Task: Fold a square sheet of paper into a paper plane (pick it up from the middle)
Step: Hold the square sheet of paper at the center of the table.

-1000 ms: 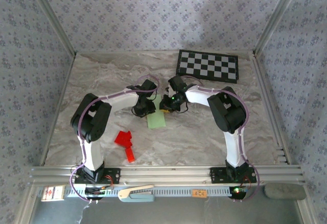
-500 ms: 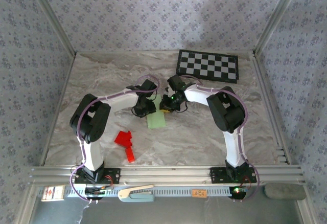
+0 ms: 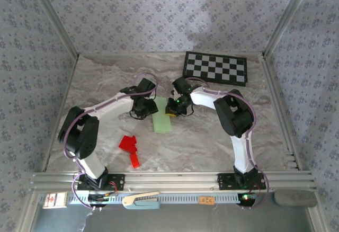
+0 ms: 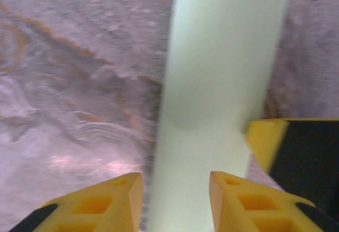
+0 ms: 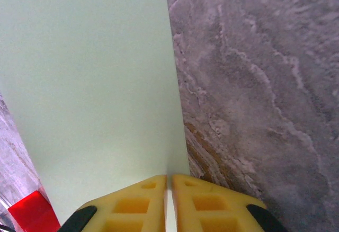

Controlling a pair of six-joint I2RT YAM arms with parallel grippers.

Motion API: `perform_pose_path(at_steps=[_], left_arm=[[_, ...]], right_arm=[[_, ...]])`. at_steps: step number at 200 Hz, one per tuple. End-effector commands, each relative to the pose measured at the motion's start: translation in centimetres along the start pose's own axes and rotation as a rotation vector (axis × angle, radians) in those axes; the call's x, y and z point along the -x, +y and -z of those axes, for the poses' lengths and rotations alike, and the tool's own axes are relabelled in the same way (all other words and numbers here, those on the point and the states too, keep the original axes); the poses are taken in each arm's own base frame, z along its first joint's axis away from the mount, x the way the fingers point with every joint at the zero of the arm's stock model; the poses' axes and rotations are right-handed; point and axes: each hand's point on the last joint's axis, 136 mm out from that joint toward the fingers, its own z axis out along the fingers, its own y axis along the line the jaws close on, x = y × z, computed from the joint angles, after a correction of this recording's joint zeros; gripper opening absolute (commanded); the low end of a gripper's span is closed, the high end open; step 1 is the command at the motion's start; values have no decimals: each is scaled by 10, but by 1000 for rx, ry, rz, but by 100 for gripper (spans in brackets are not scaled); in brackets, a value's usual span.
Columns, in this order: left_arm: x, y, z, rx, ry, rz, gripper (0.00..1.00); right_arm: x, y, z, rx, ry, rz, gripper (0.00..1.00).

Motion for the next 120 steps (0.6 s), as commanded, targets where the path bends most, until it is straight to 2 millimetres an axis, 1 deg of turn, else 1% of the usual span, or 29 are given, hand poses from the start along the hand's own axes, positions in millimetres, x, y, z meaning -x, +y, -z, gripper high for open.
perform_pose_path(at_steps=[1,16,34,51,96,120], left_arm=[[-5,-34,0,-181,46,-36,34],[-10,-44,-6,-224,82,-41,30],[-13,-45,-15,-237,110,-34,26],[-16,-42,-23,-218,129,-32,22],[-21,-30,-39,-170,171,-25,20],[-21,-19,-45,-132,179,-17,20]], right_arm=[[-18,-31,-17,-118,65,-33,14],[-18,-31,-18,-122,67,-37,14],[-19,-33,-18,-129,69,-40,14],[-19,-34,-18,-135,71,-43,14],[-19,-36,-19,-154,78,-42,13],[-20,-38,-20,-169,84,-43,13]])
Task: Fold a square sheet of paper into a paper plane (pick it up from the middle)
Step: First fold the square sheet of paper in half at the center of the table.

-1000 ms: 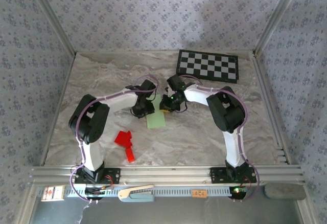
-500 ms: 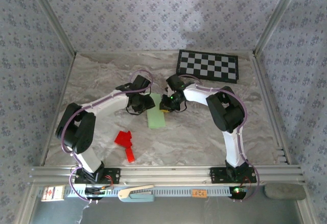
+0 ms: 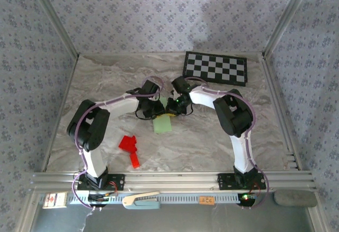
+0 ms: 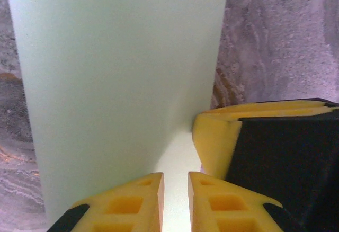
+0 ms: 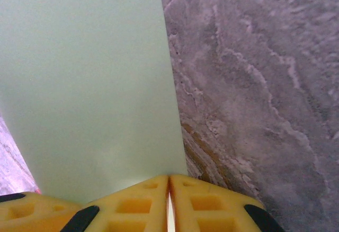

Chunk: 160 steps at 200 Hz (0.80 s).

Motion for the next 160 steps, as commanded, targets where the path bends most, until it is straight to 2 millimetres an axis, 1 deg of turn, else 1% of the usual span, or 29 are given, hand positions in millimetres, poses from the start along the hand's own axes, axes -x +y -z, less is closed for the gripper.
perform_pose_path(at_steps=[1,47,106,129,153,160], left_arm=[[-1,11,-4,27,28,3,20],[-1,34,-9,82,26,43,19],[-2,53,-12,135,18,77,19],[-7,62,-12,162,23,89,19],[-13,77,-11,204,28,99,19],[-14,81,-10,208,29,106,19]], right_arm=[[-19,-37,-20,-142,72,-35,13],[-20,-41,-22,-170,78,-31,12],[-23,-48,-24,-204,93,-34,12],[-24,-50,-24,-218,98,-37,12],[-27,-57,-26,-241,106,-44,12],[-27,-58,-26,-246,110,-8,12]])
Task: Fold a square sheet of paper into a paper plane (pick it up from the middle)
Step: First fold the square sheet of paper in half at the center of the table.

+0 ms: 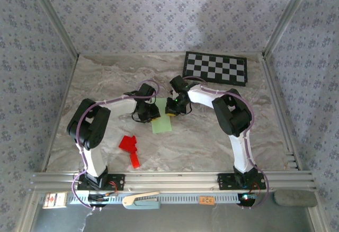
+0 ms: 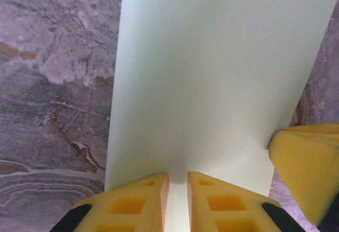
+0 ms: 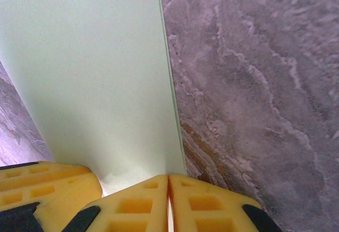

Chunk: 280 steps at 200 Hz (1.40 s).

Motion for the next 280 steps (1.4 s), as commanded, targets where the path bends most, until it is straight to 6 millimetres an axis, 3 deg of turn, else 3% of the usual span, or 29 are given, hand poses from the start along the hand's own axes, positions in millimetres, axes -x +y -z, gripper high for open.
perform_pose_path(at_steps=[1,34,68,134,190,228,280], left_arm=[[-13,41,-5,125,27,48,19],[-13,57,-2,131,22,75,19],[-5,58,12,103,-4,77,19],[12,-6,47,-161,-51,-7,21],[22,-35,29,-266,-10,-51,21],[25,-28,10,-228,19,-63,21],[35,17,-5,-167,9,-20,20]], right_arm=[[-27,-56,-29,-199,98,-15,12],[-35,-68,-30,-249,125,-14,12],[-35,-73,-31,-274,130,-5,12],[-34,-70,-27,-306,127,28,11],[-34,-69,-29,-318,140,57,11],[-36,-71,-30,-328,152,60,11],[-40,-84,-30,-387,172,79,11]])
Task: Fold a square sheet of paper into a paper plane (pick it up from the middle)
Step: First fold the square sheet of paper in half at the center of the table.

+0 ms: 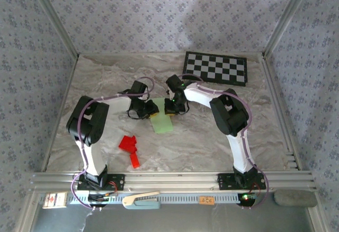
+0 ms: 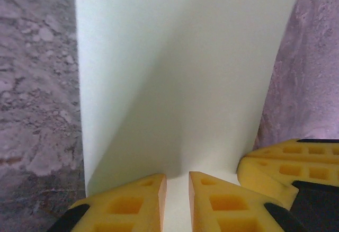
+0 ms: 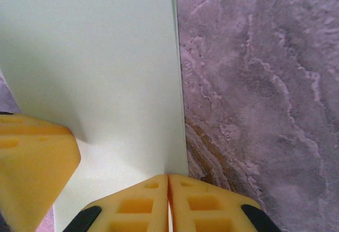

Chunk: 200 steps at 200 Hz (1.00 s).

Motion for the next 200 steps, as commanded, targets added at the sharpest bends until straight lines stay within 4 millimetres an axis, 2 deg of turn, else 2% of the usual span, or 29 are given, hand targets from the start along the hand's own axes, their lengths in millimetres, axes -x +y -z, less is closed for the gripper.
perform_pose_path(at_steps=[1,29,48,62,87,102,122,169,200], left_arm=[[8,26,1,25,-23,4,20],[7,54,4,33,-20,42,20],[11,55,12,15,-25,39,20],[17,43,23,-13,-45,11,20],[28,3,43,-137,-78,-41,20],[23,-21,41,-232,-52,-48,20],[17,-34,31,-247,-29,-68,20],[27,-16,9,-144,-35,-43,20],[38,4,0,-92,-48,-20,20]], right_arm=[[-48,-73,-38,-273,175,-35,11],[-52,-78,-38,-297,187,-26,10],[-52,-78,-38,-296,185,-26,10],[-52,-78,-38,-295,184,-27,10],[-53,-78,-39,-297,187,-27,10],[-53,-78,-39,-299,190,-29,10],[-54,-78,-40,-298,192,-33,10],[-55,-78,-40,-300,195,-32,10],[-56,-80,-41,-307,199,-31,10]])
